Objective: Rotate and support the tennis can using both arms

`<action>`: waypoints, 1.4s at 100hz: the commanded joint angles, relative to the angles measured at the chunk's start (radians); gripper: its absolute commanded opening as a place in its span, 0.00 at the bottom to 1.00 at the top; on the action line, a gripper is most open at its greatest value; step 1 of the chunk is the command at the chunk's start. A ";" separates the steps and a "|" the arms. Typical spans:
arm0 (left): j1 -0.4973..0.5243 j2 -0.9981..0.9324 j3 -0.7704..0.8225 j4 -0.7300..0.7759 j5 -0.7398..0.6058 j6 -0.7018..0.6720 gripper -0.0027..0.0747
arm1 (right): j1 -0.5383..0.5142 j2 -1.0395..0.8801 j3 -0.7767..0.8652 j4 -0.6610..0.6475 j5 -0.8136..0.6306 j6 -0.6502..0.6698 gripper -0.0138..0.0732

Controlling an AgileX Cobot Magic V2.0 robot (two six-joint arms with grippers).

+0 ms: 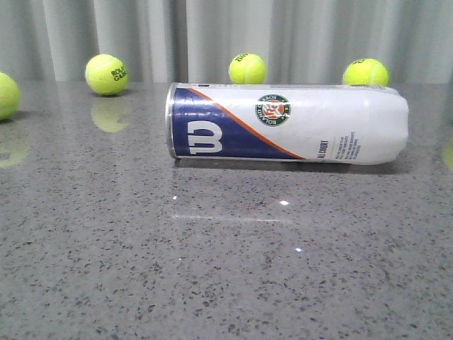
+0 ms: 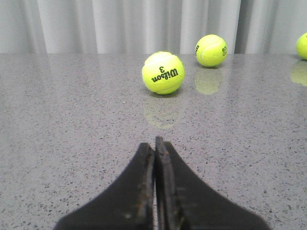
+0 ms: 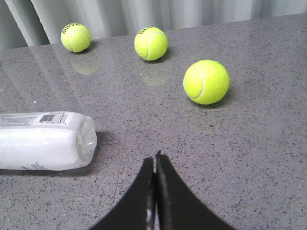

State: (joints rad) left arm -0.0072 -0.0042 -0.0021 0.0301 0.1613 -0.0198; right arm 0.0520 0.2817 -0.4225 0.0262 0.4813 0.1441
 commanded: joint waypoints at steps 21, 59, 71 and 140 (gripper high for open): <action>0.002 -0.039 0.011 -0.014 -0.064 -0.010 0.01 | -0.006 0.008 -0.025 0.004 -0.074 -0.011 0.08; 0.002 0.067 -0.254 -0.073 0.196 -0.010 0.01 | -0.006 0.008 -0.025 0.004 -0.074 -0.011 0.08; 0.002 0.170 -0.339 -0.078 0.324 -0.010 0.01 | -0.006 0.008 -0.025 0.004 -0.074 -0.011 0.08; -0.009 0.786 -0.711 -0.380 0.579 0.044 0.72 | -0.006 0.008 -0.025 0.004 -0.074 -0.011 0.08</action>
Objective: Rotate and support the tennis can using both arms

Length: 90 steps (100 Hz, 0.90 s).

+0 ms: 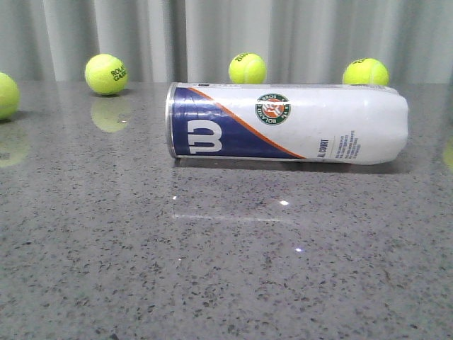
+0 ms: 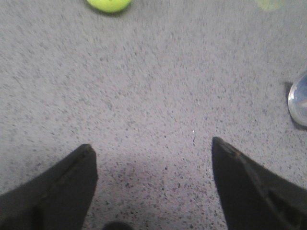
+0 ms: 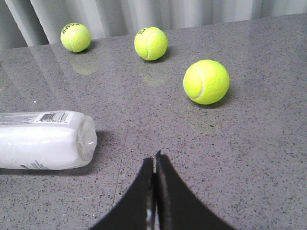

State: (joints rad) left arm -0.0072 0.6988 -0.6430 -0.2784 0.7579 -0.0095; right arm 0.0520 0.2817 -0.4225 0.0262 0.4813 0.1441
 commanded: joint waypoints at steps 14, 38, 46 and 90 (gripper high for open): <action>-0.050 0.221 -0.146 -0.248 0.020 0.168 0.72 | -0.006 0.008 -0.025 0.004 -0.074 -0.011 0.08; -0.129 0.478 -0.309 -0.450 0.081 0.355 0.72 | -0.006 0.008 -0.025 0.004 -0.074 -0.011 0.08; -0.155 0.556 -0.365 -0.491 0.095 0.397 0.72 | -0.006 0.008 -0.025 0.004 -0.074 -0.011 0.08; -0.300 0.876 -0.587 -0.731 0.224 0.545 0.72 | -0.006 0.008 -0.025 0.004 -0.074 -0.011 0.08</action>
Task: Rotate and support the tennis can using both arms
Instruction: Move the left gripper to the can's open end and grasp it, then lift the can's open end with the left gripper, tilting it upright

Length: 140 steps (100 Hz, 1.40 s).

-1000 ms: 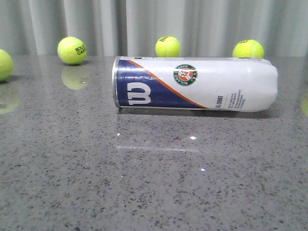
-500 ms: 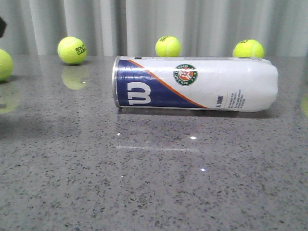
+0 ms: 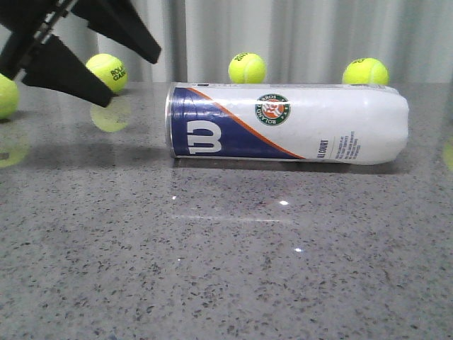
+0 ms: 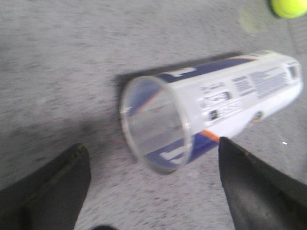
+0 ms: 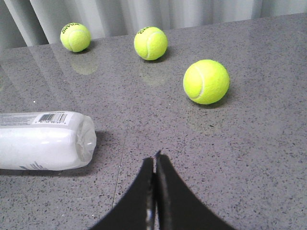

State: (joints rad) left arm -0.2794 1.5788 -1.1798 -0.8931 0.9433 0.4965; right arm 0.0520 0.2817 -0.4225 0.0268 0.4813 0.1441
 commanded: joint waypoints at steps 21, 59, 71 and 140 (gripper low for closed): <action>-0.068 0.064 -0.066 -0.244 0.066 0.107 0.72 | -0.006 0.008 -0.025 0.004 -0.074 -0.011 0.08; -0.117 0.125 -0.066 -0.407 0.125 0.206 0.56 | -0.006 0.008 -0.025 0.004 -0.074 -0.011 0.08; -0.121 0.128 -0.066 -0.427 0.148 0.214 0.47 | -0.006 0.008 -0.025 0.004 -0.074 -0.011 0.08; -0.121 0.086 -0.066 -0.577 0.286 0.314 0.01 | -0.006 0.008 -0.025 0.004 -0.074 -0.011 0.08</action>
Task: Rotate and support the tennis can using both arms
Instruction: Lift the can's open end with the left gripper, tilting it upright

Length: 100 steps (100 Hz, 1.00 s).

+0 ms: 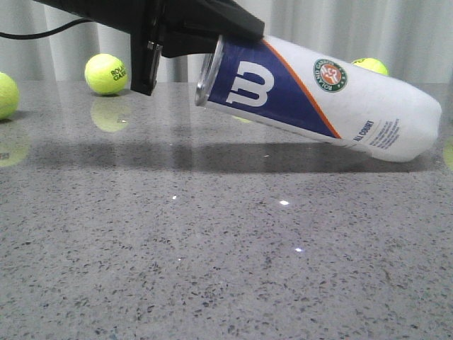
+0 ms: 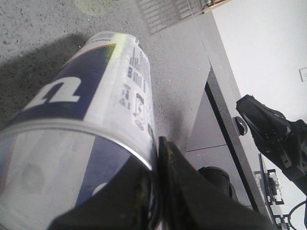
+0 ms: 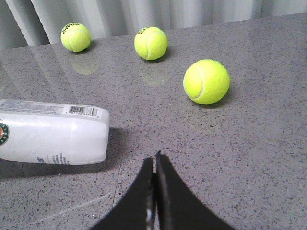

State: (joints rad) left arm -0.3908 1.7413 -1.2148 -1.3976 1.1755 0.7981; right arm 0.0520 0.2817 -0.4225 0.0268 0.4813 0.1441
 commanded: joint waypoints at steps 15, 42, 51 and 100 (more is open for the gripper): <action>-0.009 -0.138 -0.031 -0.045 0.009 0.013 0.01 | -0.006 0.008 -0.025 0.004 -0.074 -0.011 0.08; -0.009 -0.312 -0.031 0.145 -0.137 -0.060 0.01 | -0.006 0.008 -0.025 0.004 -0.074 -0.011 0.08; -0.009 -0.367 -0.033 0.234 -0.163 -0.121 0.01 | -0.006 0.008 -0.025 0.004 -0.074 -0.011 0.08; -0.021 -0.479 -0.301 0.839 0.100 -0.551 0.01 | -0.006 0.008 -0.025 0.004 -0.074 -0.011 0.08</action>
State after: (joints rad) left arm -0.3927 1.2924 -1.4461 -0.5959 1.2269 0.3169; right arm 0.0520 0.2817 -0.4225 0.0268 0.4813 0.1441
